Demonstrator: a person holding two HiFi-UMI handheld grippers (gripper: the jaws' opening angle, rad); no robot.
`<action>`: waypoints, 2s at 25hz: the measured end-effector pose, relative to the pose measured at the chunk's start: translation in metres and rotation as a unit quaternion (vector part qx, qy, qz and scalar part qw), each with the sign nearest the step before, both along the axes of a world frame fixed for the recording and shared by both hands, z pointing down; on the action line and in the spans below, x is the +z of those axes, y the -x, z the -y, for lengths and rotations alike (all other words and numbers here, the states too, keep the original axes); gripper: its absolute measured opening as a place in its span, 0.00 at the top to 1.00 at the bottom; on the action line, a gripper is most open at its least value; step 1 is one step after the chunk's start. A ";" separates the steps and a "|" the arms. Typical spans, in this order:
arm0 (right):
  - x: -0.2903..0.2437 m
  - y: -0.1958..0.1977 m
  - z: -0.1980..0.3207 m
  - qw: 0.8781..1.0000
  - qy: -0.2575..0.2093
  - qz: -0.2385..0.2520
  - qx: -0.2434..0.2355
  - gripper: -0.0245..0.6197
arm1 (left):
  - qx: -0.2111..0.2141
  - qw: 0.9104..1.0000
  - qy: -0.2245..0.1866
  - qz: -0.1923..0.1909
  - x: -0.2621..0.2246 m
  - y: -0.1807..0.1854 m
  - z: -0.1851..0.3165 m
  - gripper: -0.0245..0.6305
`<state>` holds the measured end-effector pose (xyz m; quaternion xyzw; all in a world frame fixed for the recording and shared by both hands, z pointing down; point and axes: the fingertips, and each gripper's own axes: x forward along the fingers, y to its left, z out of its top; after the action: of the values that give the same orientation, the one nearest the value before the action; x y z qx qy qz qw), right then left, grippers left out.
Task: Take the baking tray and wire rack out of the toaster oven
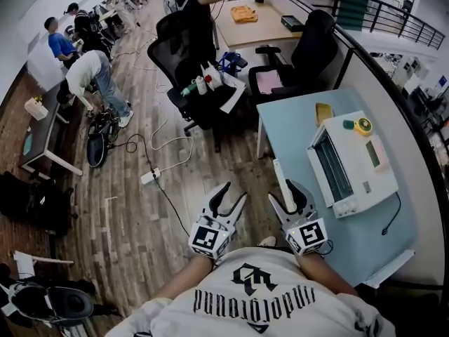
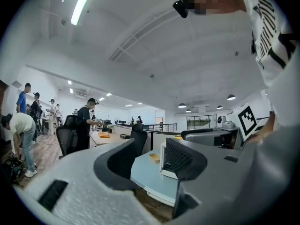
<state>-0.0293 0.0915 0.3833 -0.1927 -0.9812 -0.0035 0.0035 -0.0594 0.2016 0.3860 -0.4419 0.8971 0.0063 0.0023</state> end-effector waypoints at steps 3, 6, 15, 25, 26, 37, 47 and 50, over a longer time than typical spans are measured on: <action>-0.001 0.009 0.034 1.000 -0.003 0.005 0.018 0.58 | 0.023 1.000 0.000 0.004 0.001 0.011 0.037 0.63; -0.002 0.010 0.069 0.999 -0.005 0.008 0.047 0.58 | 0.054 0.999 0.002 0.006 0.002 0.017 0.075 0.63; 0.002 -0.016 0.151 0.991 -0.016 0.007 0.131 0.58 | 0.148 0.989 -0.005 -0.007 0.002 0.009 0.171 0.63; 0.010 -0.063 0.233 0.963 -0.005 -0.004 0.271 0.58 | 0.302 0.953 0.000 0.004 0.012 -0.018 0.276 0.63; 0.010 -0.067 0.239 0.958 -0.006 -0.004 0.287 0.58 | 0.321 0.947 0.000 0.005 0.011 -0.020 0.286 0.63; 0.004 -0.067 0.274 0.903 -0.002 -0.015 0.429 0.58 | 0.449 0.893 -0.005 -0.003 0.004 0.004 0.342 0.63; 0.007 -0.017 0.252 0.863 0.007 -0.026 0.505 0.58 | 0.528 0.849 0.011 -0.022 0.007 0.056 0.346 0.63; 0.004 -0.005 0.243 0.851 0.006 -0.022 0.524 0.58 | 0.545 0.838 0.007 -0.021 0.003 0.070 0.342 0.63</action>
<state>-0.0240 -0.1517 0.3874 0.3503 -0.9362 0.0090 0.0254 -0.1297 -0.1402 0.3894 -0.8589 0.5115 0.0098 -0.0231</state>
